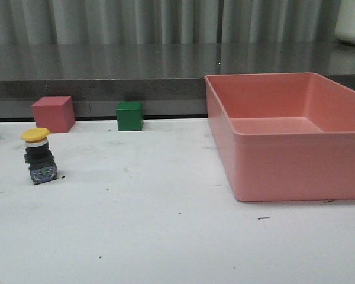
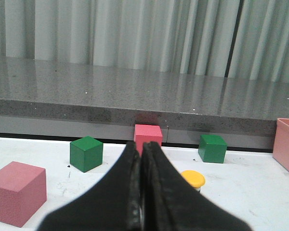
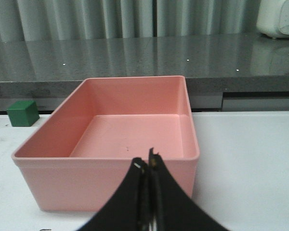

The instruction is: Place and stand button with both arms

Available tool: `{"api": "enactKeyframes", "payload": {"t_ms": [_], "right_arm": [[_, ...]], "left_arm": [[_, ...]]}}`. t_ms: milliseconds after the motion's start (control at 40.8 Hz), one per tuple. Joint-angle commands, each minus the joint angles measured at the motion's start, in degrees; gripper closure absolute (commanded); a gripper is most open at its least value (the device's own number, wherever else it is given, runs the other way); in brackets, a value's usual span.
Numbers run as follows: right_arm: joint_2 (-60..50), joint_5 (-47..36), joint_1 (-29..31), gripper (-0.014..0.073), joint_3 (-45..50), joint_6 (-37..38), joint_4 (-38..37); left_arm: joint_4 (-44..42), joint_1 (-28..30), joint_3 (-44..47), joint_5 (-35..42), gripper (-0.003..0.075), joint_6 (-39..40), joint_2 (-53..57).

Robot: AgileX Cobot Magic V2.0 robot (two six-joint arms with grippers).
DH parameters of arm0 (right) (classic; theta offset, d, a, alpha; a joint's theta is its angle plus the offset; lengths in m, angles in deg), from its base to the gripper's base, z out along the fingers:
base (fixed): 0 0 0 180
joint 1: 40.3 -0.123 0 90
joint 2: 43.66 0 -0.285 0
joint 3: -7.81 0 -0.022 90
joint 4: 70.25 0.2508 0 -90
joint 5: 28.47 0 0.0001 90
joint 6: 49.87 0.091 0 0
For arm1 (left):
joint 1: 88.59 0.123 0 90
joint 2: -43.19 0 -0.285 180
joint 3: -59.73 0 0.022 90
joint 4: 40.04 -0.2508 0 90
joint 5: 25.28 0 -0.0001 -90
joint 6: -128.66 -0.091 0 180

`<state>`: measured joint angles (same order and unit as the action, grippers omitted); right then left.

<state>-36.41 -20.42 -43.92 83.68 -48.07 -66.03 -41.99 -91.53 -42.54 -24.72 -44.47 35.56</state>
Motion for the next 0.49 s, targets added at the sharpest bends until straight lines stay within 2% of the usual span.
{"api": "enactKeyframes", "payload": {"t_ms": [0,123,466], "right_arm": [[-0.33,-5.96,0.94,0.0662,0.14,0.07,0.39],[-1.13,-8.05,1.09,0.0662,2.89,0.07,0.34],[-1.19,-8.93,1.1,0.0662,2.75,0.01,-0.28]], "left_arm": [[0.47,0.08,0.85,4.34,0.074,0.46,1.25],[0.47,0.08,0.85,4.34,0.074,0.46,1.25],[0.47,0.08,0.85,4.34,0.074,0.46,1.25]]}}
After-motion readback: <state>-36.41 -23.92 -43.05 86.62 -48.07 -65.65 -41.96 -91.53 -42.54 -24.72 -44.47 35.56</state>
